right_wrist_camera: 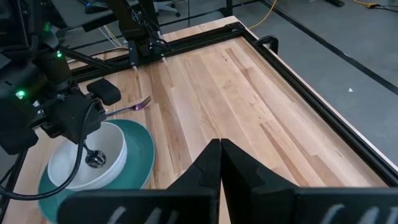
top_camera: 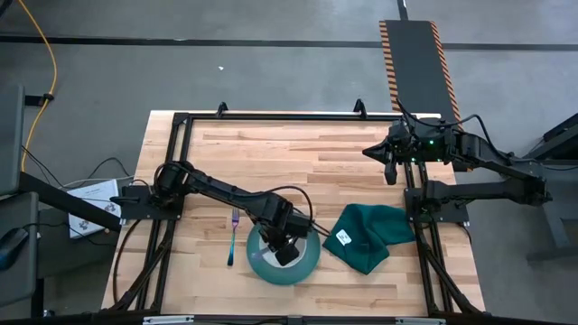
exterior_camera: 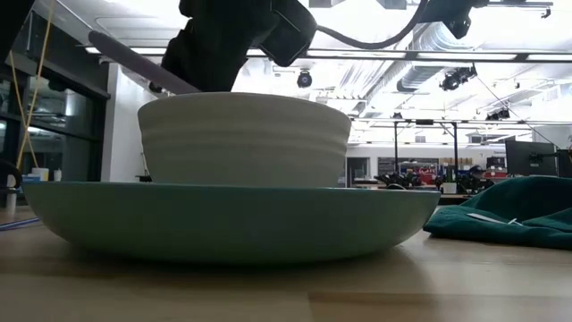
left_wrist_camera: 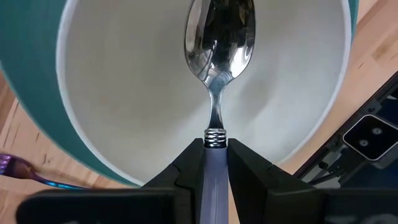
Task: Set table place
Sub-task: Return to Home Position
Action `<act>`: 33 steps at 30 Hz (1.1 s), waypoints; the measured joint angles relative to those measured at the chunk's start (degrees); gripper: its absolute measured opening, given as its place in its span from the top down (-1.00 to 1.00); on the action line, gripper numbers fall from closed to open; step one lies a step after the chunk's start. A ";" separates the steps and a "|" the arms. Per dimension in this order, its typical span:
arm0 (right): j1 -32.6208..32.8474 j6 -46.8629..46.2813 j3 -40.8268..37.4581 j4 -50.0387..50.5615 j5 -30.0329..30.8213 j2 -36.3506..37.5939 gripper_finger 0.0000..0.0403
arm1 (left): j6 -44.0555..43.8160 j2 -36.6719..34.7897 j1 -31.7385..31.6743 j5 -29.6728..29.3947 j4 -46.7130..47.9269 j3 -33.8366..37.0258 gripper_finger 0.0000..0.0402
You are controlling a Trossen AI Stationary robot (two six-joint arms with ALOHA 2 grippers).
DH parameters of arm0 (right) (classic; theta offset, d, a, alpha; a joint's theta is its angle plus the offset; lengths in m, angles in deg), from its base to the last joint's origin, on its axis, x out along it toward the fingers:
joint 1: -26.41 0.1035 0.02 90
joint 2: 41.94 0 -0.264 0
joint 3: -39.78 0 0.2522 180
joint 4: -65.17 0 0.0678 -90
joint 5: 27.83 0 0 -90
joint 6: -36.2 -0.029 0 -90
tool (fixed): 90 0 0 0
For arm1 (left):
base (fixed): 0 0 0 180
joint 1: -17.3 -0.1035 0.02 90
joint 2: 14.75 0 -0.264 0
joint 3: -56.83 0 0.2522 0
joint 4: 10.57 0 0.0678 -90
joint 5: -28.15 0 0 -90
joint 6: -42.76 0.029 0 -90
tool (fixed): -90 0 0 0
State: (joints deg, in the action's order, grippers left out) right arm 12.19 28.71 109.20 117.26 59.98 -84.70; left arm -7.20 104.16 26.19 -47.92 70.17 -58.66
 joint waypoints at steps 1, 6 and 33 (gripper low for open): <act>0.00 0.02 0.00 0.00 0.00 0.00 1.00 | 0.00 0.00 0.01 0.00 0.00 0.00 0.72; 0.00 0.02 0.00 0.00 0.00 0.00 1.00 | 0.00 0.00 0.01 0.00 0.00 0.02 0.72; 0.02 0.04 0.00 0.02 -0.27 0.02 1.00 | 0.22 0.00 -1.07 -0.55 -1.09 0.00 0.52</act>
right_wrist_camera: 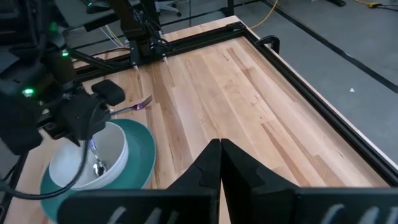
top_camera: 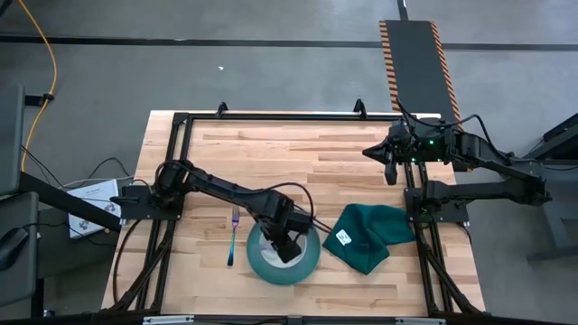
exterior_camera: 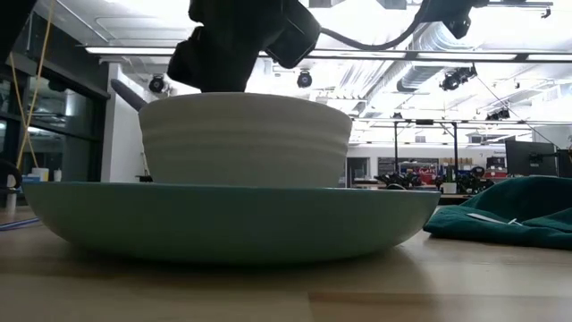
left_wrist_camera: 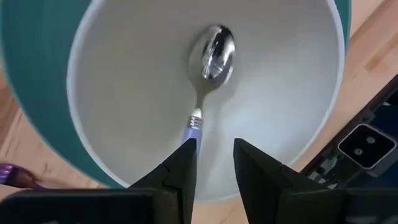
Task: Set table place
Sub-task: Return to Home Position
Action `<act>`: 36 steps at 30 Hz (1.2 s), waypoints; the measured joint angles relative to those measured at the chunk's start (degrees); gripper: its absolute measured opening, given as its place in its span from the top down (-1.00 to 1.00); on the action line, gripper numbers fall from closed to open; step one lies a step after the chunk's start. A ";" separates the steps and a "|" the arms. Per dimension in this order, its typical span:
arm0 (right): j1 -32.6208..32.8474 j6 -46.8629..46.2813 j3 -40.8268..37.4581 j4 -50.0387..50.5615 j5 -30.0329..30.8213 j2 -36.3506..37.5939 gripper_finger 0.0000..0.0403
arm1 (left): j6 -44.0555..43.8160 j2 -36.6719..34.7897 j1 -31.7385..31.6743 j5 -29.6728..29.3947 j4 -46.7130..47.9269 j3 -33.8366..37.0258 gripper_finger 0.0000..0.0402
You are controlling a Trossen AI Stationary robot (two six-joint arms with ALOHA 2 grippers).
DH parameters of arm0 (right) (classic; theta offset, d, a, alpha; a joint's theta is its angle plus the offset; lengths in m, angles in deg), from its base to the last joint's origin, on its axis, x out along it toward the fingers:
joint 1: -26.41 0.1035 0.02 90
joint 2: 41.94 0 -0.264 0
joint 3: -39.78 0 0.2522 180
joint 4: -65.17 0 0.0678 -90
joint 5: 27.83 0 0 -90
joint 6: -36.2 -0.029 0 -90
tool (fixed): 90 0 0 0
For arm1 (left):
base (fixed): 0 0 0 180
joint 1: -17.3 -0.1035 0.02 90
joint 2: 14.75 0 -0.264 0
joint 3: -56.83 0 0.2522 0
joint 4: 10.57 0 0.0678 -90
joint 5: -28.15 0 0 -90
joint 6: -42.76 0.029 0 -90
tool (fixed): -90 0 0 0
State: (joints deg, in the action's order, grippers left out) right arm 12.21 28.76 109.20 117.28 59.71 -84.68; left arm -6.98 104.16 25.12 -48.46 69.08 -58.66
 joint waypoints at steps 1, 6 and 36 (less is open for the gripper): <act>-0.01 -0.02 0.00 0.00 -0.25 0.00 1.00 | -0.02 0.00 -0.23 0.08 0.00 0.02 0.52; 0.00 -0.04 0.00 0.00 -2.11 0.19 1.00 | 1.41 -1.12 -1.22 -4.75 0.57 -3.82 0.52; 0.00 -20.13 -2.51 -19.16 -12.63 21.44 1.00 | 24.09 -31.70 -4.93 -35.85 3.46 -20.44 0.52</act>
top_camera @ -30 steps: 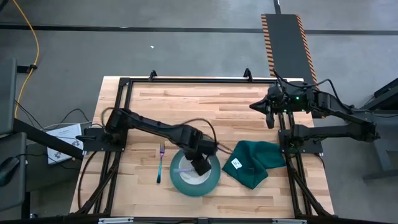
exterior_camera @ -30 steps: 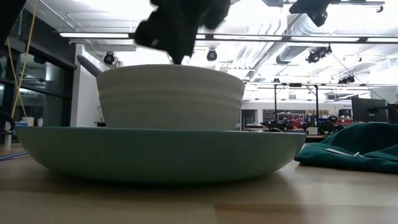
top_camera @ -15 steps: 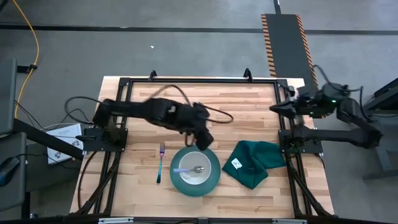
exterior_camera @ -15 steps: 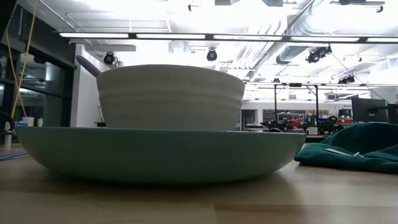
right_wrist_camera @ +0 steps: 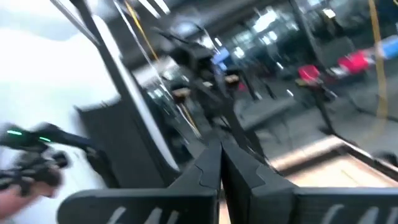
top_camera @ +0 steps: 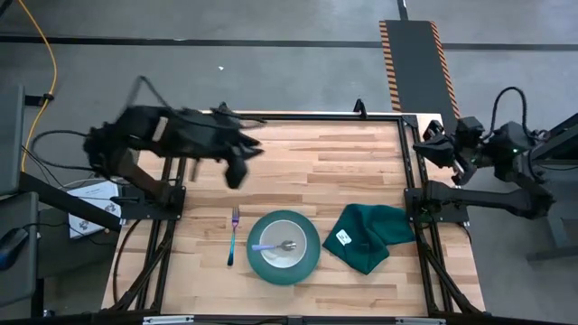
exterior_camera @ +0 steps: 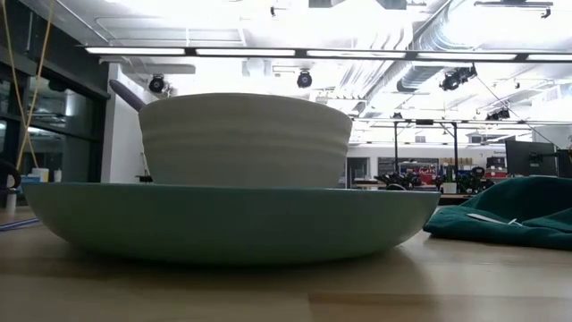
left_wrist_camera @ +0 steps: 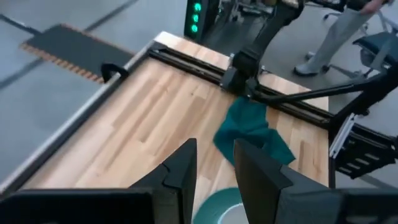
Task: Set table place
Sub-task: Return to Home Position
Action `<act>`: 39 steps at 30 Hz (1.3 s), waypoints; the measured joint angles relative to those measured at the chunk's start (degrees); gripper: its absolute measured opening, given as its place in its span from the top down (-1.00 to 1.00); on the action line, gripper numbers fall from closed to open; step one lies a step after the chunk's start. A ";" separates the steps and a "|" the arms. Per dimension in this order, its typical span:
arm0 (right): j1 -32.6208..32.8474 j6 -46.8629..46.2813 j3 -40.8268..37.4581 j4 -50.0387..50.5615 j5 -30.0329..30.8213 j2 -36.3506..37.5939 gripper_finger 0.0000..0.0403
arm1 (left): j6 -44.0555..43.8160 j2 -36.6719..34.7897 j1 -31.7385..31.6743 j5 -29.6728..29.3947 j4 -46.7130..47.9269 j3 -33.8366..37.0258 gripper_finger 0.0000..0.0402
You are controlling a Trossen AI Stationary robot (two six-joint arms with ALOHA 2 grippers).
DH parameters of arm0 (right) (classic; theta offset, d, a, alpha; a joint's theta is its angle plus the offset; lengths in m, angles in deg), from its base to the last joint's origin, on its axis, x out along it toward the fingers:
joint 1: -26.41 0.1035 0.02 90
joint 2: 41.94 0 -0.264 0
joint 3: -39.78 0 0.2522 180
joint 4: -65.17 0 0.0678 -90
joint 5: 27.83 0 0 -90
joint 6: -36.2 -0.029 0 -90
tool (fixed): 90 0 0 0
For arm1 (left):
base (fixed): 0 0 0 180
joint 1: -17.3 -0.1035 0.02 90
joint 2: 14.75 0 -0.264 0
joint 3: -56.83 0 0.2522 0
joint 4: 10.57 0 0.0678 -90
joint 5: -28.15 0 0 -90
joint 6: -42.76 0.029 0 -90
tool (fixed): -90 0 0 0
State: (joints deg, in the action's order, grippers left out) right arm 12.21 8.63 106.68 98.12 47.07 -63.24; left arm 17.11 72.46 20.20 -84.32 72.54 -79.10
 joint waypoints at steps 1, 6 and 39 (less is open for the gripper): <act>0.00 -0.91 -1.37 -3.23 -0.39 0.44 1.00 | 0.60 -1.23 0.00 -0.10 0.52 0.00 0.52; 0.00 -7.66 -12.43 -23.99 -1.45 3.34 1.00 | 3.33 -8.20 0.12 -2.45 1.81 0.11 0.52; 24.69 -8.42 -28.28 -58.92 28.57 -8.26 1.00 | 1.14 -61.36 0.11 -1.32 -76.92 99.29 0.52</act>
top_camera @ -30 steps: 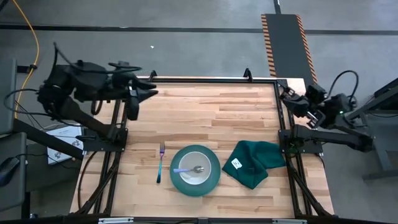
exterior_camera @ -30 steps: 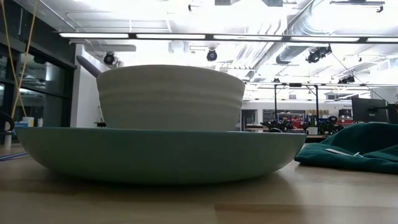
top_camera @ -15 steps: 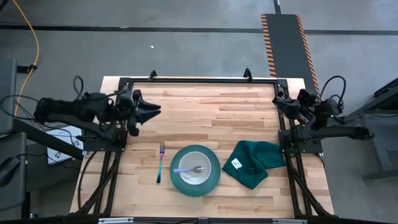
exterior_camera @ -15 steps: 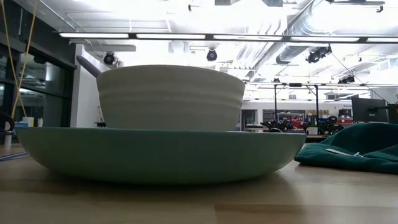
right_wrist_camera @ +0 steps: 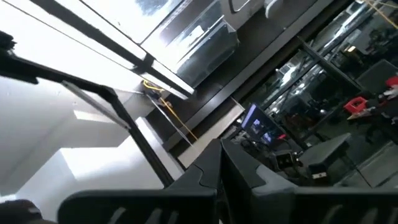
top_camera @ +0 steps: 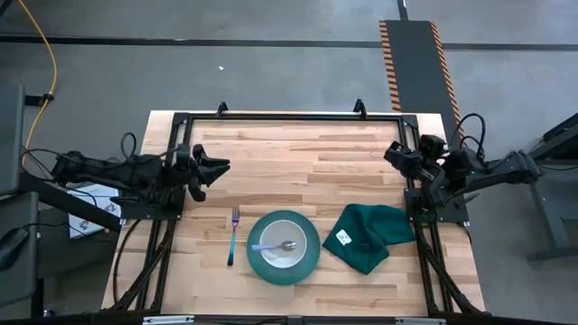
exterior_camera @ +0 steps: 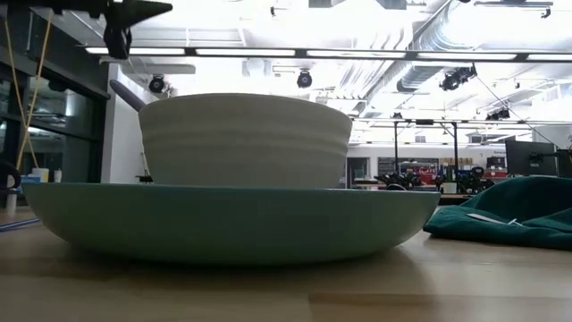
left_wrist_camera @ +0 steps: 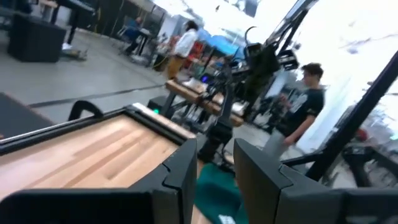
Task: Set table place
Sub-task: Return to Home Position
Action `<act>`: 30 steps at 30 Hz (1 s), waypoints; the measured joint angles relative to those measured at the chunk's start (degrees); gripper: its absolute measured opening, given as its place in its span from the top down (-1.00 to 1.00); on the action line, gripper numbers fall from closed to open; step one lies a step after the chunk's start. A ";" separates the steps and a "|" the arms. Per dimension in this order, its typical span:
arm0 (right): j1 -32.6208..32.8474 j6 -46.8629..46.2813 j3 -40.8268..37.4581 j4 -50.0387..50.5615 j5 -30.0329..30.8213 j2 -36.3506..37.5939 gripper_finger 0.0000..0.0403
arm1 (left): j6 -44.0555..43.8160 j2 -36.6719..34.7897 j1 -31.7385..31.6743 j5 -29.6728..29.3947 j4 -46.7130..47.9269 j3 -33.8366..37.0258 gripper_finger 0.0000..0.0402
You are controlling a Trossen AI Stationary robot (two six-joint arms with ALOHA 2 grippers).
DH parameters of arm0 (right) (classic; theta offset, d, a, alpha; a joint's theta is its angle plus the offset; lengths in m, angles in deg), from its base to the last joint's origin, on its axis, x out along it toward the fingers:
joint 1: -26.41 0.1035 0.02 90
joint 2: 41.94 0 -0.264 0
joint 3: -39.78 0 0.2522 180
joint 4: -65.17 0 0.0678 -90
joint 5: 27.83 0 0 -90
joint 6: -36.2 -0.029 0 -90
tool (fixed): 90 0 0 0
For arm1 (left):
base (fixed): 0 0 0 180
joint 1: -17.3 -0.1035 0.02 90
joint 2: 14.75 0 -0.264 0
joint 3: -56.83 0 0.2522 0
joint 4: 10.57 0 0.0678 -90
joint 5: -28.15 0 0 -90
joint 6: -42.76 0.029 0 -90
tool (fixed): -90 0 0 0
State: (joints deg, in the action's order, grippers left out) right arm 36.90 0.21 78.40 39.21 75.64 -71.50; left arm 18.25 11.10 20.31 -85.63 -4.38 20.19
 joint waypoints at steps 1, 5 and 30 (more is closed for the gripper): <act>0.49 0.00 0.00 -0.02 1.10 -0.21 1.00 | 0.12 -0.45 0.00 0.40 -2.74 1.97 0.52; 1.90 0.00 0.00 -0.03 4.38 -0.45 1.00 | 0.64 -1.55 -0.04 1.72 -13.84 9.77 0.52; 2.80 -1.55 0.00 -0.85 7.05 -0.37 1.00 | -1.57 -2.66 0.00 8.23 -20.08 22.36 0.52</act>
State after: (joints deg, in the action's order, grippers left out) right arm 39.71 -1.34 78.40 38.35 82.69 -71.87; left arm 16.68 8.44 20.31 -77.40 -24.46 42.56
